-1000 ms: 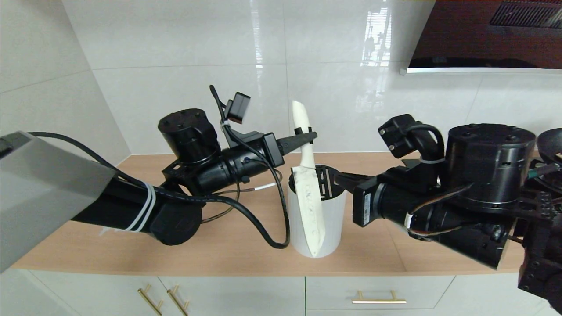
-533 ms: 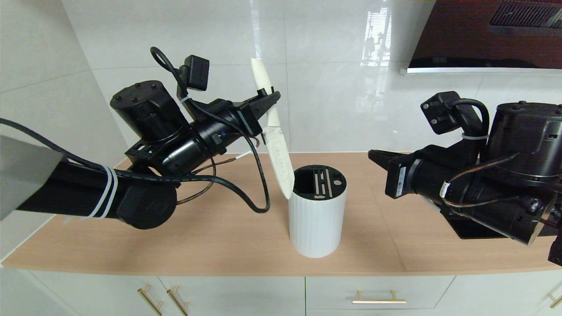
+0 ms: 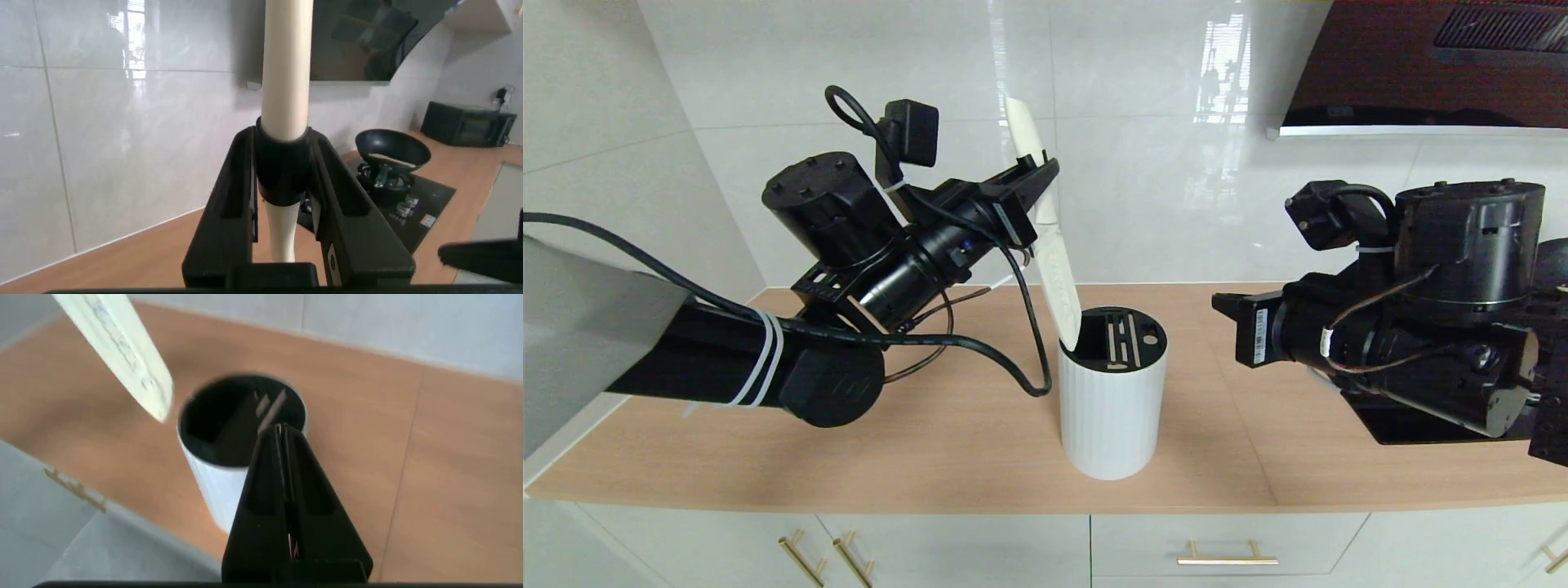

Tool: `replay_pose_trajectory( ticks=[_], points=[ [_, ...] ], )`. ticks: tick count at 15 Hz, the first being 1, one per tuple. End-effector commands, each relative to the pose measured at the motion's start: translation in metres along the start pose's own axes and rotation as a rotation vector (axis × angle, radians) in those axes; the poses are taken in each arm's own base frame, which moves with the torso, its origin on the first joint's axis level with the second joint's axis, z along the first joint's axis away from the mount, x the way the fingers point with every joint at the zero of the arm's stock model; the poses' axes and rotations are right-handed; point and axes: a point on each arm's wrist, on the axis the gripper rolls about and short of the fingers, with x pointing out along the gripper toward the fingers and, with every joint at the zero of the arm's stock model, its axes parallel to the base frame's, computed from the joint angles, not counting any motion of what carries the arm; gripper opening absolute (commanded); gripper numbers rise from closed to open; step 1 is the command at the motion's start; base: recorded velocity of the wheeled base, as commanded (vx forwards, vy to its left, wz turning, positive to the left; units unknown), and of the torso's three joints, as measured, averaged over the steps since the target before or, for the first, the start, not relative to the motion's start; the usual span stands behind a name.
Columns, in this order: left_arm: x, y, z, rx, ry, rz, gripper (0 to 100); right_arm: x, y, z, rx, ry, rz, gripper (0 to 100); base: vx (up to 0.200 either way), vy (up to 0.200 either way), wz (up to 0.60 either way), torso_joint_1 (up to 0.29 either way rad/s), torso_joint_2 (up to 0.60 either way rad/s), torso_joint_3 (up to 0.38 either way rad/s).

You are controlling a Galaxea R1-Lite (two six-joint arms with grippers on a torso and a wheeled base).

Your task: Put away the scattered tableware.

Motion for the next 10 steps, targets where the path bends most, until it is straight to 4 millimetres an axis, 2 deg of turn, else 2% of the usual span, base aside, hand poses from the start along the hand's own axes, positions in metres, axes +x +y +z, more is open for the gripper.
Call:
replay_pose_trajectory(
  ticks=[1,6,7,10],
  points=[
    [0.002,0.003,-0.009,-0.001,0.017,0.004,0,-0.004,0.001,0.012,0.026,-0.008,0.0,0,0.0,0.0,0.0,0.0,0.0,0.0],
    [0.005,0.003,-0.017,0.067,0.002,0.02,0,-0.01,0.001,0.025,0.107,0.106,-0.02,0,0.0,0.0,0.0,0.0,0.0,0.0],
    [0.005,0.002,-0.017,0.068,0.001,0.018,0,-0.01,0.001,0.024,0.105,0.108,-0.024,100,0.0,0.0,0.0,0.0,0.0,0.0],
    [0.006,-0.002,-0.016,0.069,-0.02,0.01,0,-0.01,0.001,0.024,0.106,0.11,-0.023,100,0.0,0.0,0.0,0.0,0.0,0.0]
  ],
)
